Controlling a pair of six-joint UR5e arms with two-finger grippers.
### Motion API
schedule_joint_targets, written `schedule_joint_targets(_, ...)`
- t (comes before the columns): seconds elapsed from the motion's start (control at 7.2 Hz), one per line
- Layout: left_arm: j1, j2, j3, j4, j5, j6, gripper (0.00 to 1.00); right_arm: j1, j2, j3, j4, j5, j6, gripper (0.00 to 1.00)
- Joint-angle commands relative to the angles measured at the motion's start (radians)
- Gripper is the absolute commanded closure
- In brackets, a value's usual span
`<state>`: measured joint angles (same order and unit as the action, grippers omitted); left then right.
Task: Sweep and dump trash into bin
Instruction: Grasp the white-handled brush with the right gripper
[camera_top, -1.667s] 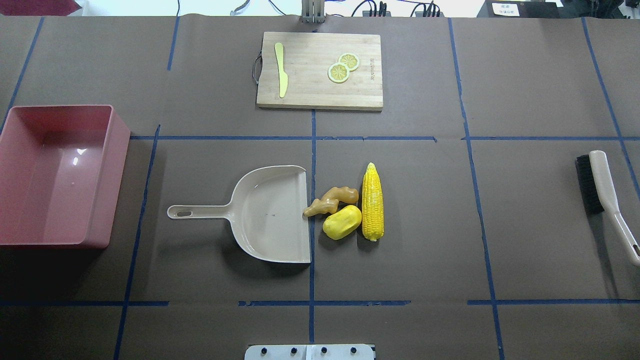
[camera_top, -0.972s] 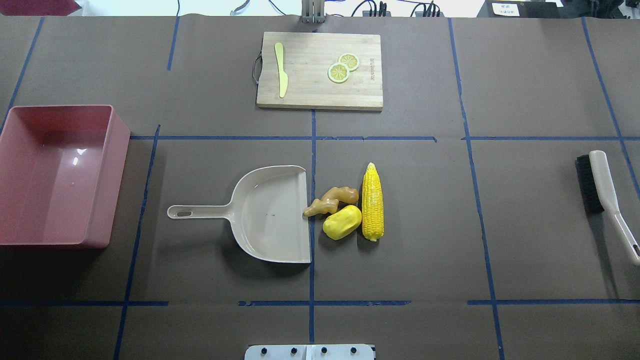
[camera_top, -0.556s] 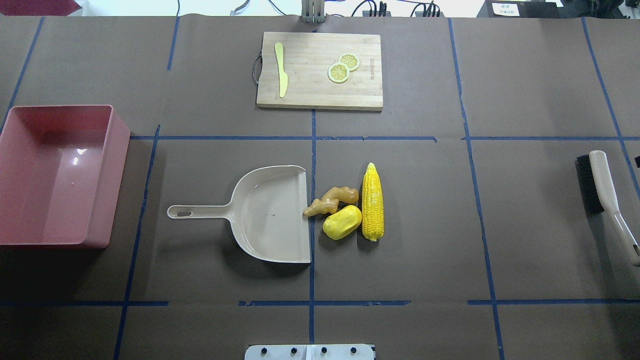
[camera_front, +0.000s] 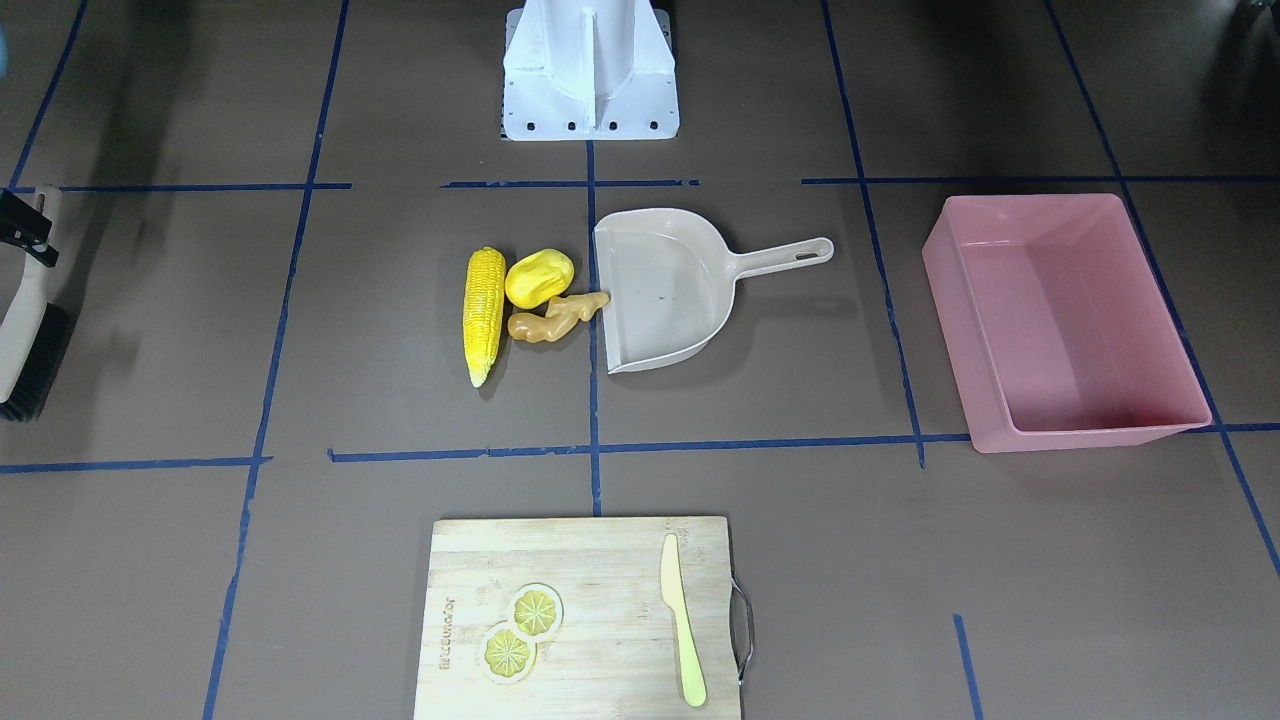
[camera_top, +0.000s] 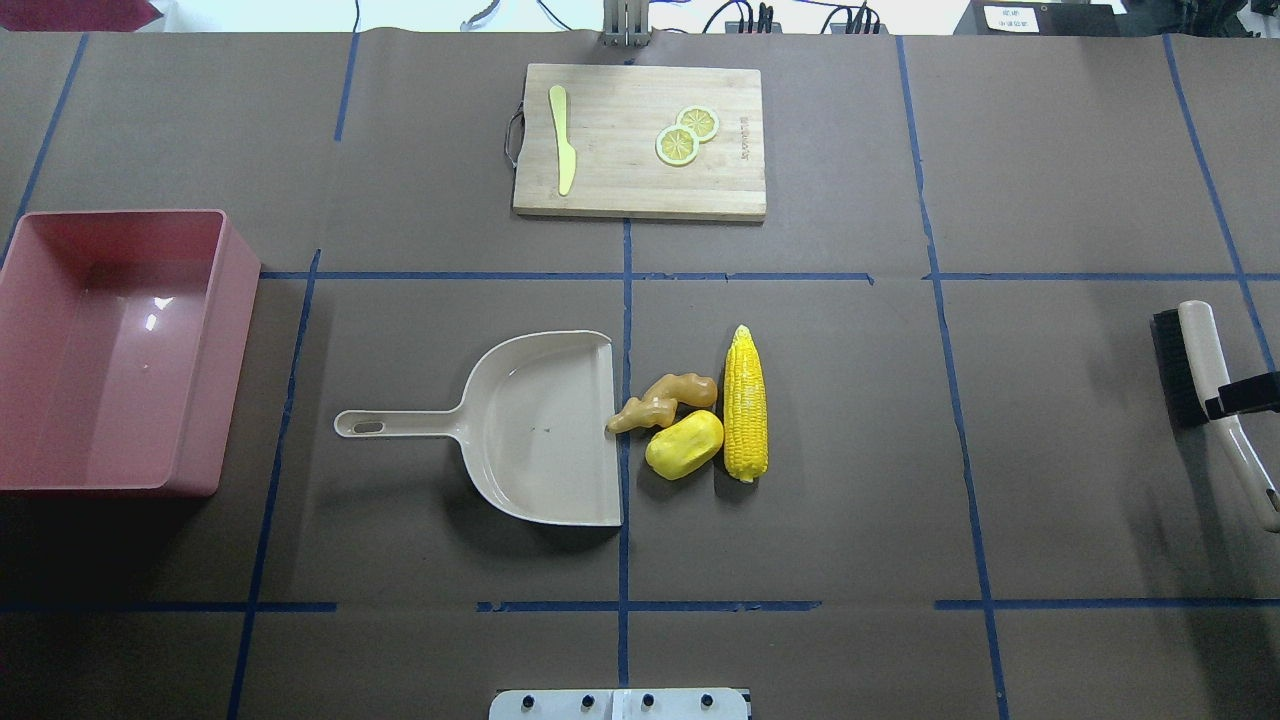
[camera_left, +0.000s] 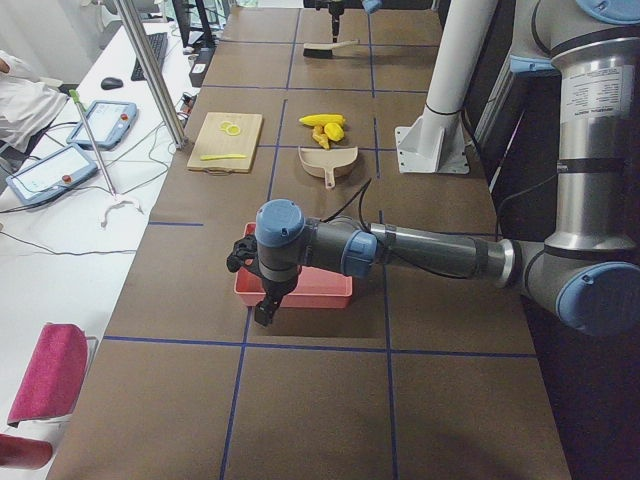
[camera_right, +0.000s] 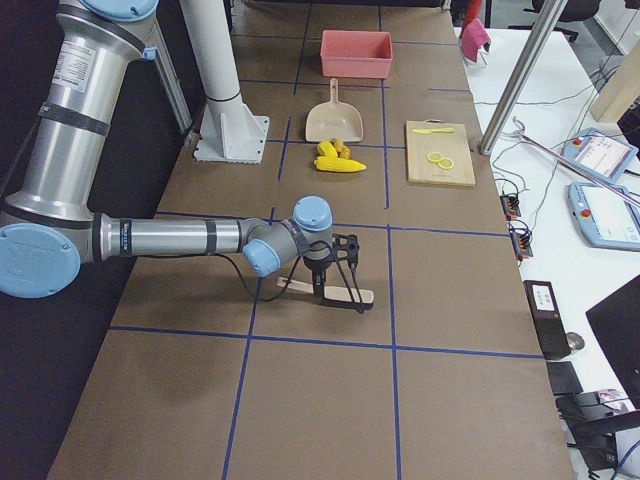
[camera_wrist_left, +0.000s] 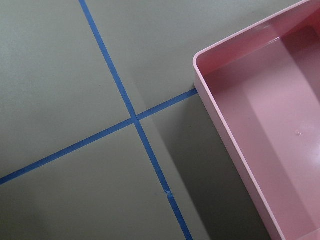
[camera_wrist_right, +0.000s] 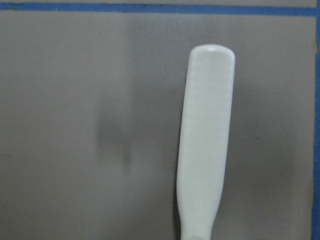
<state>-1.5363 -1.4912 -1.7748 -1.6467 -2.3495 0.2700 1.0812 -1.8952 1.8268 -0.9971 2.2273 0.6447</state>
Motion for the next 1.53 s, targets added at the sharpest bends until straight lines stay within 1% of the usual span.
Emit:
schedule_joint_targets(0.0,0.001,0.0,0.0,-0.002,-0.001,0.0,0.0,-0.039,-0.025,-0.012,0.015,-0.006,0.036,0.04)
schedule_joint_targets(0.14,0.001,0.0,-0.002,-0.002,-0.004,0.0,0.0,-0.062,-0.025,-0.014,0.017,-0.006,0.047,0.05)
schedule_joint_targets(0.42,0.001,0.0,-0.002,-0.002,-0.004,0.002,0.0,-0.11,-0.024,-0.027,0.018,-0.044,0.061,0.08)
schedule_joint_targets(0.56,0.001,0.0,-0.002,-0.001,-0.004,0.002,0.0,-0.115,-0.021,-0.029,0.018,-0.044,0.09,0.41)
schedule_joint_targets(0.69,0.001,0.0,0.0,-0.001,-0.004,0.002,0.0,-0.115,-0.021,-0.027,0.02,-0.049,0.095,0.79)
schedule_joint_targets(0.83,0.001,0.0,0.0,-0.001,-0.004,0.002,0.0,-0.116,-0.021,-0.027,0.02,-0.052,0.093,1.0)
schedule_joint_targets(1.11,0.002,-0.001,-0.002,-0.002,-0.004,0.002,0.0,-0.115,-0.018,-0.024,0.02,-0.049,0.096,1.0)
schedule_joint_targets(1.39,0.008,-0.001,-0.002,-0.002,-0.004,0.002,0.0,-0.112,-0.016,0.012,0.018,-0.032,0.093,1.0)
